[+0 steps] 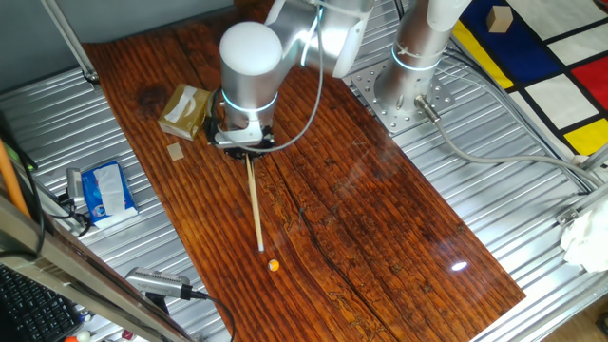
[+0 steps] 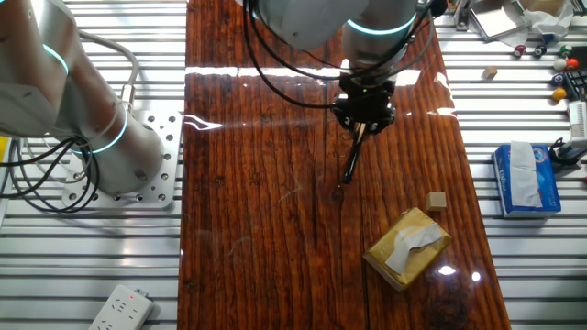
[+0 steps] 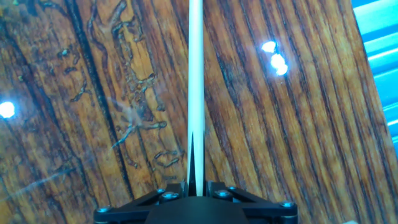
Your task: Hit the pool ball
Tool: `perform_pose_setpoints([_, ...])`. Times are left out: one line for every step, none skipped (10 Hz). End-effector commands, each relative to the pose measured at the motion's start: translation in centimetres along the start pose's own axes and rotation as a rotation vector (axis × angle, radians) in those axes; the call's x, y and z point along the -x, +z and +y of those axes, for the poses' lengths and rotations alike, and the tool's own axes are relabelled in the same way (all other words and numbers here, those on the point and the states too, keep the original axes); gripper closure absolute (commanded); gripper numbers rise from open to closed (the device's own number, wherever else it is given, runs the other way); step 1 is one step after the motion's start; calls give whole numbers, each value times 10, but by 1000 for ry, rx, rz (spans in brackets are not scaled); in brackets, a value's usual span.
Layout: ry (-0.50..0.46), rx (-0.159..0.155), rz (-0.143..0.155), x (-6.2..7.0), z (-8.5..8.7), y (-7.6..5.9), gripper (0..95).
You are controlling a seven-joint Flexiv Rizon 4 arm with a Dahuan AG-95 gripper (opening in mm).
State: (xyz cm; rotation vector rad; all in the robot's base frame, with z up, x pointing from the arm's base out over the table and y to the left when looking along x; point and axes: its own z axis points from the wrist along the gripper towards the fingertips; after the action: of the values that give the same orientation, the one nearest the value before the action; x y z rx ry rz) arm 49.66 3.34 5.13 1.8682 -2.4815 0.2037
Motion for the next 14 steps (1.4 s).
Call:
perform_pose_setpoints([-18,-4,3,1,0,-2,950])
perform_pose_setpoints([-44,-16,5,1,0,-2,950])
perform_pose_setpoints([-110,-35,6,1,0,-2,950])
perform_pose_setpoints([-138,-41,7,1,0,-2,950])
perform_pose_setpoints([-141,-42,6,1,0,-2,950])
perform_pose_setpoints([-127,-40,-1,1,0,-1,950])
perform_pose_setpoints([-122,-39,0,3,0,-1,950])
perform_pose_setpoints([-119,-38,3,5,-1,-1,950])
perform_pose_setpoints([-111,-38,5,9,-2,-1,950])
perform_pose_setpoints([-95,-36,6,12,-3,-1,950])
perform_pose_setpoints([-77,-34,7,18,-5,-1,950])
perform_pose_setpoints([-66,-32,9,23,-6,-1,950])
perform_pose_setpoints([-60,-32,22,33,-9,-2,950])
perform_pose_setpoints([-63,-35,29,35,-9,-4,950])
